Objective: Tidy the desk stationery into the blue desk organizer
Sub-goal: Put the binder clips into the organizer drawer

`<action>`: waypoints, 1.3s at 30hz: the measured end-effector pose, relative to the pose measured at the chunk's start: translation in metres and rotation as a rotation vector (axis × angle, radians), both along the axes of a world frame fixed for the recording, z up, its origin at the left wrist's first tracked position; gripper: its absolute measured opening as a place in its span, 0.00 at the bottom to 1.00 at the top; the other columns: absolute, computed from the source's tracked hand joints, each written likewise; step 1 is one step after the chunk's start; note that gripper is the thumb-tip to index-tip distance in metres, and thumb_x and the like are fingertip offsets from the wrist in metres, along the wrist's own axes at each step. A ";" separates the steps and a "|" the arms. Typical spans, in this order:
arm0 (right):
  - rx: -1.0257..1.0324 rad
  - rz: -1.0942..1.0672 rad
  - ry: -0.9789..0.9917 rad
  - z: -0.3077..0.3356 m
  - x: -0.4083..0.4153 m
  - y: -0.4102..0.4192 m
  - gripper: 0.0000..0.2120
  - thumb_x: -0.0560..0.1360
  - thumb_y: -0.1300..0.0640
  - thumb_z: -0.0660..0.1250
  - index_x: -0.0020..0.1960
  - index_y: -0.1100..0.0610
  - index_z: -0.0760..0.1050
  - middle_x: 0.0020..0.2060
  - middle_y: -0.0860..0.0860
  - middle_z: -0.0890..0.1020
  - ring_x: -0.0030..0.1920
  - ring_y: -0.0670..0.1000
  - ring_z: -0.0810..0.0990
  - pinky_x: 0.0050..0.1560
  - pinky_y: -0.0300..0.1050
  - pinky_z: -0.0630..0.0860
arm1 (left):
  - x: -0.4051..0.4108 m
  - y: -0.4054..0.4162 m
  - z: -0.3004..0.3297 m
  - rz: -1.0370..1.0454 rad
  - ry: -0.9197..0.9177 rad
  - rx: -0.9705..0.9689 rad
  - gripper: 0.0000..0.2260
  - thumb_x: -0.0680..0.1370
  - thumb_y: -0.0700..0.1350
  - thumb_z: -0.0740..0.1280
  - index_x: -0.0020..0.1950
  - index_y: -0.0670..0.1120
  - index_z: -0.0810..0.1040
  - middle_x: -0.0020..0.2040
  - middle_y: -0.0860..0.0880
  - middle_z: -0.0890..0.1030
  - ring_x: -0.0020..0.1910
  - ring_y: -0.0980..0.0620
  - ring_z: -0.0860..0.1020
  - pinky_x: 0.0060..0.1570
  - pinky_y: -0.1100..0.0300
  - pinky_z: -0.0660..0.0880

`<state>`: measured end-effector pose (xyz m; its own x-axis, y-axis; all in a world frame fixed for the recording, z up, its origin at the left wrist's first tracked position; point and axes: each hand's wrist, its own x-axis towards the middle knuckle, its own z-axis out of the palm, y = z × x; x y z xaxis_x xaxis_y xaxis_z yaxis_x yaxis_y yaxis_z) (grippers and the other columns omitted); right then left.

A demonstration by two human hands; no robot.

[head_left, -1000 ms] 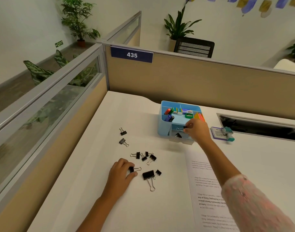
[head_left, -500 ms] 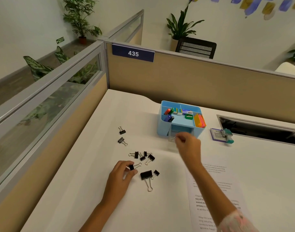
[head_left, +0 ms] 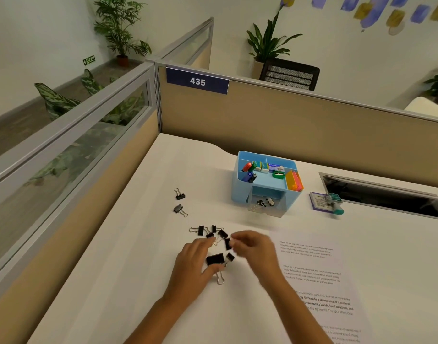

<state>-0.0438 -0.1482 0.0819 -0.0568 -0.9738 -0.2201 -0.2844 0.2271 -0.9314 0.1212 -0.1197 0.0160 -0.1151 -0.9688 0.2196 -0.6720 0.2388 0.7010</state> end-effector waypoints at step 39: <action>-0.278 0.413 0.734 -0.047 -0.001 -0.012 0.09 0.73 0.59 0.66 0.51 0.57 0.80 0.48 0.52 0.79 0.47 0.53 0.78 0.46 0.43 0.75 | 0.047 -0.038 -0.002 0.104 0.762 0.505 0.08 0.76 0.42 0.67 0.53 0.51 0.73 0.43 0.47 0.84 0.43 0.48 0.83 0.38 0.58 0.78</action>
<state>-0.0447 -0.1601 0.0346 0.2772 -0.9606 -0.0182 -0.8409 -0.2334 -0.4882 0.1686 -0.1575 0.0139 -0.0203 -0.9675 -0.2519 0.0133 -0.2522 0.9676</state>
